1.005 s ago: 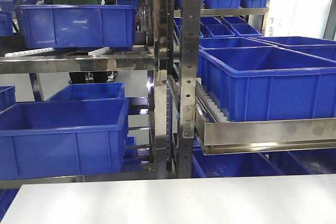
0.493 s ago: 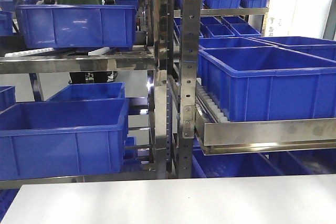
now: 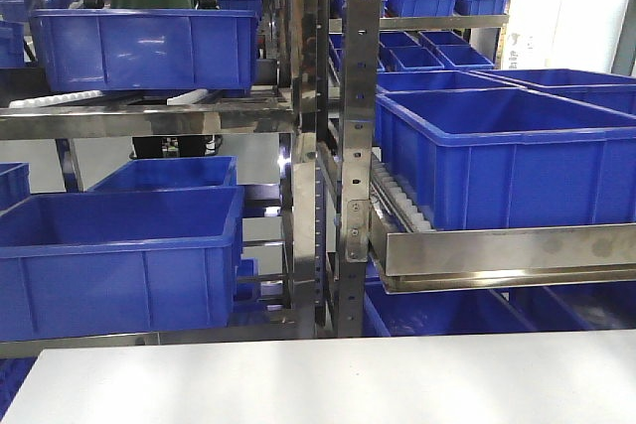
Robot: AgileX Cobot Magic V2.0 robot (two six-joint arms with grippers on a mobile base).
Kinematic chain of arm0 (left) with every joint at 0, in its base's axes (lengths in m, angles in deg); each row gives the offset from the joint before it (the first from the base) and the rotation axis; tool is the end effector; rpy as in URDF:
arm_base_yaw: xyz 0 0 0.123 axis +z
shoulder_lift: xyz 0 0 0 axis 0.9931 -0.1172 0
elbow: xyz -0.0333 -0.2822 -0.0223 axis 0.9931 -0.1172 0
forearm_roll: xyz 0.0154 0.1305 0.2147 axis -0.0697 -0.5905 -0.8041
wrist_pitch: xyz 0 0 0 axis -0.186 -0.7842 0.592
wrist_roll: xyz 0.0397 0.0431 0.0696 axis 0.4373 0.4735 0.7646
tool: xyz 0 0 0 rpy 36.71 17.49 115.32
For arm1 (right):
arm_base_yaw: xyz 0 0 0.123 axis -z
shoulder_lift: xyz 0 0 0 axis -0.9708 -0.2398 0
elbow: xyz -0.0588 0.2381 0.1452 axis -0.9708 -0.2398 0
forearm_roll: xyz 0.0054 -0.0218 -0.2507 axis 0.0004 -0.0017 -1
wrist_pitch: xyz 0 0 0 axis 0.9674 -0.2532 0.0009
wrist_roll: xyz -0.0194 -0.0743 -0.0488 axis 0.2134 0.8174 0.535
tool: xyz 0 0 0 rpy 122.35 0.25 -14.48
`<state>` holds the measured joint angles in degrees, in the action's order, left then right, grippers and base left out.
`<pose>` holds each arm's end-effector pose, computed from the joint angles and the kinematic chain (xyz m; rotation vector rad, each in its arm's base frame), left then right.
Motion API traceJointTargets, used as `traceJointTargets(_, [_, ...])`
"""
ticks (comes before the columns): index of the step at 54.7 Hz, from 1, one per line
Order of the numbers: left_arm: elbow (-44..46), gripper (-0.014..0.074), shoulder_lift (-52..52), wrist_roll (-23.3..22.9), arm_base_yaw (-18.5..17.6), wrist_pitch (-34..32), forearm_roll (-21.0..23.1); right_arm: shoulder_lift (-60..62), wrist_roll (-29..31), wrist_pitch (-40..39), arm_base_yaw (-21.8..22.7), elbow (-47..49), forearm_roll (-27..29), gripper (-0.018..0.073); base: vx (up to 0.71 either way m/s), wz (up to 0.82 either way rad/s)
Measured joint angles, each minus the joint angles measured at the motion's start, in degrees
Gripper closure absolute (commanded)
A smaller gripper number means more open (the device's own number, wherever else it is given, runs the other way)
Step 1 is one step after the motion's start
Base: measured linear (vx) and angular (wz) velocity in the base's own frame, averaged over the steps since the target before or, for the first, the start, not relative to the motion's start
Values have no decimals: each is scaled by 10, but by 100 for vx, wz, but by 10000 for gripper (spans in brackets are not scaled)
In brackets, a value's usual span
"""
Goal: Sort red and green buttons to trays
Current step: 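Close the left gripper on the green button and the right on the red button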
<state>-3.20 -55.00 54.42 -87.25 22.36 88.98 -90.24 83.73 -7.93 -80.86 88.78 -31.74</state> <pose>0.1607 -0.0112 0.3369 0.0433 1.6523 -0.0658 0.2428 0.0248 0.0766 -0.0347 2.0252 0.1543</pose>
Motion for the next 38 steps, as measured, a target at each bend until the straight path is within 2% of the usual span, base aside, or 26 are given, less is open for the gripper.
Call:
traceJointTargets(13, [0, 42, 0, 0, 0, 0, 0, -25, 23, 1, 0, 1, 26, 64, 0, 0])
traceJointTargets(28, [0, 42, 0, 0, 0, 0, 0, -48, 38, 1, 0, 24, 21, 70, 0, 0])
traceJointTargets(33, [0, 42, 0, 0, 0, 0, 0, -56, 38, 1, 0, 36, 14, 132, 0, 0])
traceJointTargets(38, [0, 42, 0, 0, 0, 0, 0, -57, 38, 1, 0, 43, 13, 305, 0, 0])
